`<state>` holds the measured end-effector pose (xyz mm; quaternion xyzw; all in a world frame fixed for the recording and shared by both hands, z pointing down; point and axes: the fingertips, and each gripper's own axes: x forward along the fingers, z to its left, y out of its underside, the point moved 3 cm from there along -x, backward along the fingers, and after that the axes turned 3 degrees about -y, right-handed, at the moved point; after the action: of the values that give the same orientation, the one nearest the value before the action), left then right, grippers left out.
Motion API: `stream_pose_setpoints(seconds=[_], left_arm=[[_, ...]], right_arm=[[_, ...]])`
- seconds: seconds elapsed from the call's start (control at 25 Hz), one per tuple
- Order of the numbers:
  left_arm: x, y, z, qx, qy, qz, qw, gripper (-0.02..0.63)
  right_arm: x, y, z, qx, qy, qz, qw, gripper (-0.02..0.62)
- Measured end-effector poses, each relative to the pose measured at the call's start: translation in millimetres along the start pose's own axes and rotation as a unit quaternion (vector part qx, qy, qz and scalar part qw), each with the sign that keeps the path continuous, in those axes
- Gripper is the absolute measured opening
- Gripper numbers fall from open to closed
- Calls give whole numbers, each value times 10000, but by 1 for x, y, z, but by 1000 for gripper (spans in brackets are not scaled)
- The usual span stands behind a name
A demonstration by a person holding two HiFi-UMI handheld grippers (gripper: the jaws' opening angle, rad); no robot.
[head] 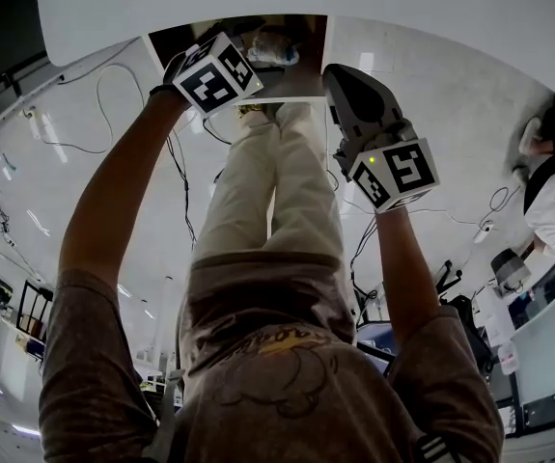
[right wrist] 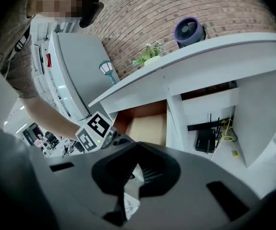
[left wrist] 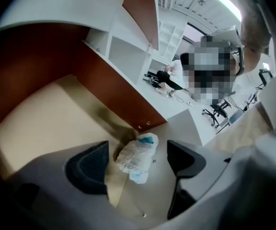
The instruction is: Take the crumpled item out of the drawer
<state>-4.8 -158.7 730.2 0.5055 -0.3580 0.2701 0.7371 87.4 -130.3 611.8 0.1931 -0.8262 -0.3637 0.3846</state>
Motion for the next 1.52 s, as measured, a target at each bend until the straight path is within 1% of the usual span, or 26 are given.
stream_pose_setpoints(seconds=[0.12, 0.28, 0.36, 0.52, 0.64, 0.76, 0.92, 1.16, 1.32, 1.52], left_arm=[[9, 0, -3, 102, 156, 92, 9998, 387], [22, 4, -6, 272, 185, 280, 9991, 386], [25, 8, -5, 358, 190, 372, 9985, 366], [30, 11, -1, 380, 214, 509, 9977, 339], [32, 8, -2, 359, 173, 523, 9978, 333], [36, 5, -5, 317, 187, 539, 9979, 304], [42, 10, -5, 199, 237, 553, 9980, 262], [42, 13, -5, 114, 200, 553, 9982, 235], [40, 10, -5, -6, 153, 573, 9982, 210], [40, 9, -8, 23, 27, 581, 9983, 172]], right_arm=[[-2, 1, -1, 24, -13, 19, 10000, -3], [-6, 6, -4, 30, -32, 38, 10000, -3], [-6, 8, -5, 60, -42, 54, 10000, -3], [-5, 3, -10, 36, -62, 60, 10000, -3], [-9, 2, -13, 66, -43, 57, 10000, -3], [-10, 1, -18, 82, -63, 66, 9999, -3], [-2, 3, -21, 129, -99, 80, 9998, -3], [4, 0, -22, 93, -203, 110, 9997, -3], [6, -6, -27, 91, -263, 118, 9995, -3], [5, -5, -28, 53, -344, 146, 9993, -3]])
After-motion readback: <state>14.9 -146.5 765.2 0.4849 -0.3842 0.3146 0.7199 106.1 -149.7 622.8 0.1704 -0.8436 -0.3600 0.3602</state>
